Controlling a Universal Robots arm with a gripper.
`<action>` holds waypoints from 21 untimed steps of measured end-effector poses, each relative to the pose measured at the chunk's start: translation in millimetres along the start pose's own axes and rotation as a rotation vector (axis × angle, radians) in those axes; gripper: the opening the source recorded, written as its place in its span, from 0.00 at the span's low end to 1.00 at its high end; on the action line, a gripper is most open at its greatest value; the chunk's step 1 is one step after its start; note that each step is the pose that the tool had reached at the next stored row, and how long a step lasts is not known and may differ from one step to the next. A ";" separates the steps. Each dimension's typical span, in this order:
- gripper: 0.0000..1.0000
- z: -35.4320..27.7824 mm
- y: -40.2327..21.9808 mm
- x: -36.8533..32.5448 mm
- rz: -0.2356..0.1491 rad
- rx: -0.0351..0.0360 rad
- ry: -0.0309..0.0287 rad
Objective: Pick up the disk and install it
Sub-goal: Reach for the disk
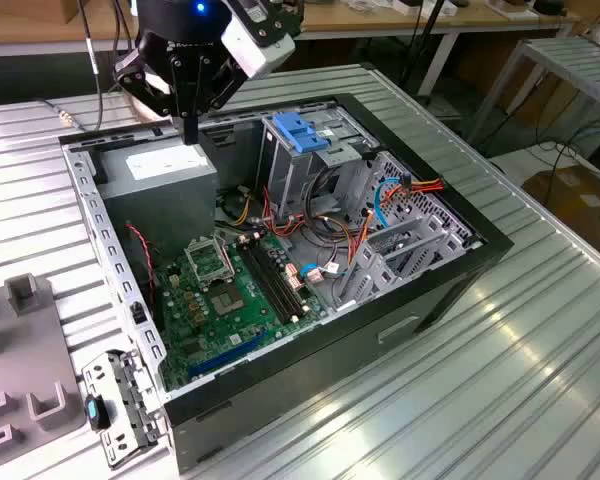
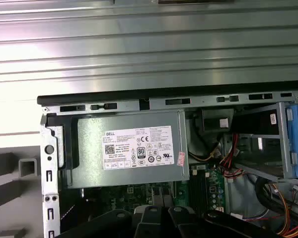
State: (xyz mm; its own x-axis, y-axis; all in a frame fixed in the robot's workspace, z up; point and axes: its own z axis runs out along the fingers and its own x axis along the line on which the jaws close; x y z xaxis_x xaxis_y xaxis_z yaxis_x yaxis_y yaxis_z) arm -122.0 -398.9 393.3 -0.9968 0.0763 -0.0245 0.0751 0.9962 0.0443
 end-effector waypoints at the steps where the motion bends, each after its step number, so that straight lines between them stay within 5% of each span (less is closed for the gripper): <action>1: 0.11 0.0 0.0 0.0 0.000 0.0000 0.0000; 21: 0.11 -0.3 -0.8 10.9 0.000 0.0000 0.0000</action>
State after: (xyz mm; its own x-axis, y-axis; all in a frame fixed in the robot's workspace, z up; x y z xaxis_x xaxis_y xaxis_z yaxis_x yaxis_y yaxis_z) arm -132.9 -398.9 393.3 -0.9968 0.0762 -0.0244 0.0751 0.9962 0.0443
